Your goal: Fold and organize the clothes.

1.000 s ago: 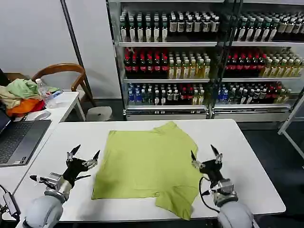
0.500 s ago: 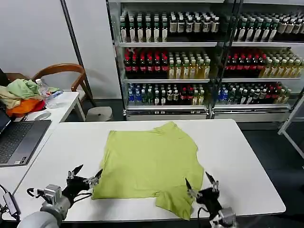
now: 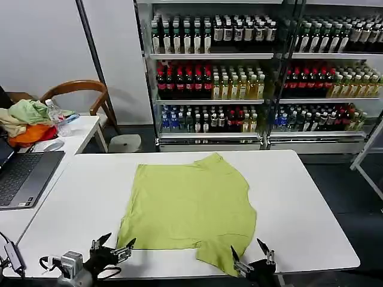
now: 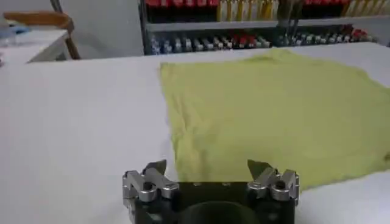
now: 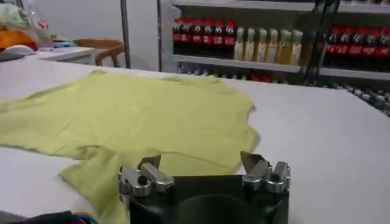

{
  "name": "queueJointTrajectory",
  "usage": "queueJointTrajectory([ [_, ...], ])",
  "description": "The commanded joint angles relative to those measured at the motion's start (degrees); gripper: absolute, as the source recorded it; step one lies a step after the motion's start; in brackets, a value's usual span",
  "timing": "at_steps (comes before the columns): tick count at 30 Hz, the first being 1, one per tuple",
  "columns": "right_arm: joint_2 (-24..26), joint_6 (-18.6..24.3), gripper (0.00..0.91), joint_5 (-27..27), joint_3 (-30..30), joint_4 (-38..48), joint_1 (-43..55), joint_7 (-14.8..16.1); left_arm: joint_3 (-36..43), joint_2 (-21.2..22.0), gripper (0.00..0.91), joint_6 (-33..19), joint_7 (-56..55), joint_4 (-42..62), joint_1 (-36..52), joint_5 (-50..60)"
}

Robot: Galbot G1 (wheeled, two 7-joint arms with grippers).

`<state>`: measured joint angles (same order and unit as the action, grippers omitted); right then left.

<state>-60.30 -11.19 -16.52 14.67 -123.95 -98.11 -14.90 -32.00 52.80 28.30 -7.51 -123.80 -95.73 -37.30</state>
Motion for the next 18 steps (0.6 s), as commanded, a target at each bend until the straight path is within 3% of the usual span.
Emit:
queueJointTrajectory([
  [1, -0.3, 0.3, 0.907, 0.2, -0.7, 0.1, -0.6, -0.6, 0.3, 0.4, 0.907, -1.6, -0.8, 2.8, 0.1, -0.3],
  [14, -0.2, -1.9, 0.907, -1.1, -3.4, 0.7, 0.8, -1.2, 0.8, 1.0, 0.907, -2.8, -1.5, 4.7, 1.0, -1.2],
  [15, -0.3, -2.1, 0.736, -1.1, -3.7, 0.8, 0.8, -1.1, 1.0, 1.0, 0.907, -2.7, -1.6, 4.7, 0.9, -0.9],
  [16, -0.3, -2.2, 0.000, -1.1, -3.8, 0.9, 0.8, -1.1, 1.1, 1.0, 0.907, -2.6, -1.7, 4.7, 0.8, -0.7],
  [17, -0.4, -2.3, 0.000, -1.0, -4.2, 1.1, 0.7, -1.2, 1.2, 1.0, 0.705, -2.6, -1.9, 4.7, 0.8, -0.7],
  [18, -0.4, -2.3, 0.000, -1.0, -4.5, 1.2, 0.7, -1.2, 1.3, 1.0, 0.705, -2.6, -2.2, 4.8, 0.8, -0.7],
])
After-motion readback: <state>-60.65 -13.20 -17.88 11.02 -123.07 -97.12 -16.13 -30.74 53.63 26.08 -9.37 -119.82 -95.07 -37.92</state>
